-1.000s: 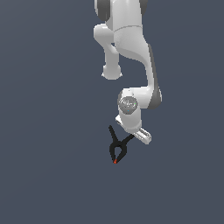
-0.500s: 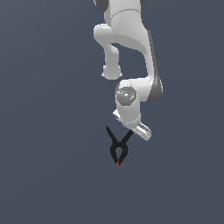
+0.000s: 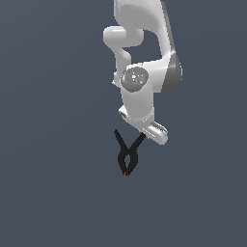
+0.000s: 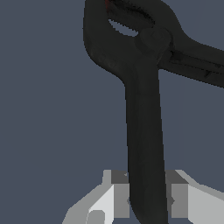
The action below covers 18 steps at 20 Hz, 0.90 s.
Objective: Pick up the object and move it to a goal position.
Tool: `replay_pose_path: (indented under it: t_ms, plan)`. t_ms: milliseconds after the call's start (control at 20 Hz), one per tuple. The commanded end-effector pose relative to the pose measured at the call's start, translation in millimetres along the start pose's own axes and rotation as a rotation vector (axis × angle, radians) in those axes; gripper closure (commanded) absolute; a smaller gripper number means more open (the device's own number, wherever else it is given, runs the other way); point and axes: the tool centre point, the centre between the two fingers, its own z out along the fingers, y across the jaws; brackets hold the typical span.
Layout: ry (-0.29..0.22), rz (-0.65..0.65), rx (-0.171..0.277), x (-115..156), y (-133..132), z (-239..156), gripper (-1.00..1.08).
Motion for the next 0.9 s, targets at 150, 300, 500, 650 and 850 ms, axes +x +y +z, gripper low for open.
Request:
replay_pose_path:
  t_ms: [150,300,500,650,850]
  plan:
    - [0.002,-0.001,0.001,-0.8,0.1,-35.1,1.08]
    - [0.002,-0.001,0.001,-0.7,0.1,-43.9,1.08]
    - [0.0,0.0,0.0,-0.6,0.7,-43.7,1.08]
    - [0.0,0.0,0.0,-0.6,1.2,-47.0,1.08]
    - [0.0,0.0,0.0,-0.5,3.0,-61.4,1.08]
